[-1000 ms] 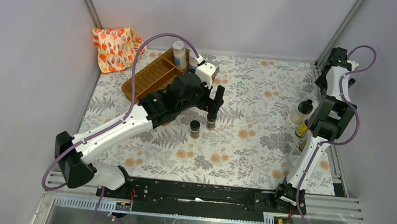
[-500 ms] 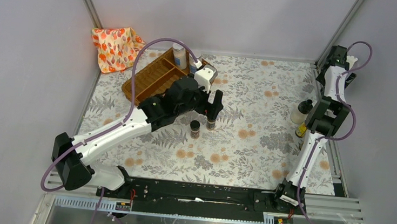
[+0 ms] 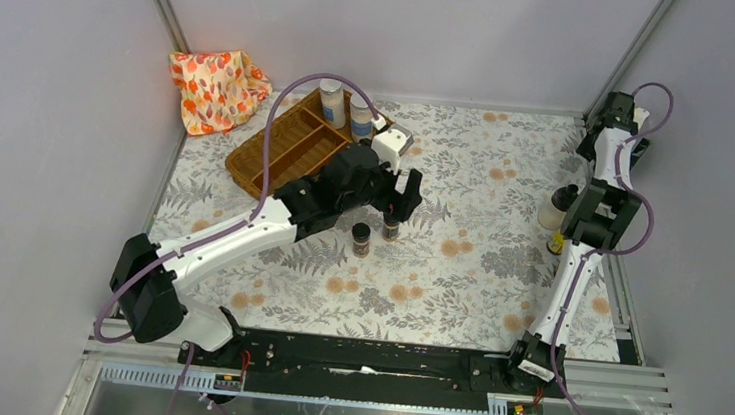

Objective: Organize the condiment bottles
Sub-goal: Move the bottle to the center of the board.

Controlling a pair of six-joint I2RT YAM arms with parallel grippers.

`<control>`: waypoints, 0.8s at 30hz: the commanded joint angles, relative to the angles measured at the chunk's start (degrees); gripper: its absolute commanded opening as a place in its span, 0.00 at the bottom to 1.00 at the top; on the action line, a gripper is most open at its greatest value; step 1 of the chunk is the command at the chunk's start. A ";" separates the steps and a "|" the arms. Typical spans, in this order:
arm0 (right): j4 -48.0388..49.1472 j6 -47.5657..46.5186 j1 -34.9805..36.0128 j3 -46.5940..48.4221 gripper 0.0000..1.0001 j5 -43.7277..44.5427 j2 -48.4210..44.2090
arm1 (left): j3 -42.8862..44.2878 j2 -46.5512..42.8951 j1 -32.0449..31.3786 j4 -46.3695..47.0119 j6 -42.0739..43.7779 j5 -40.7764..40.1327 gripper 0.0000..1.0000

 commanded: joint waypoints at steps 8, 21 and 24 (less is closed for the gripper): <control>0.74 -2.54 -1.42 2.32 1.00 -2.01 1.59 | -0.04 0.72 1.83 4.70 1.11 2.67 0.99; 0.85 -4.64 -3.17 0.79 1.00 -0.91 2.99 | -0.10 1.60 3.42 5.79 0.49 6.19 0.99; 0.68 -5.08 -3.17 0.60 1.00 0.23 3.47 | -0.06 1.68 3.59 5.86 0.49 6.48 0.99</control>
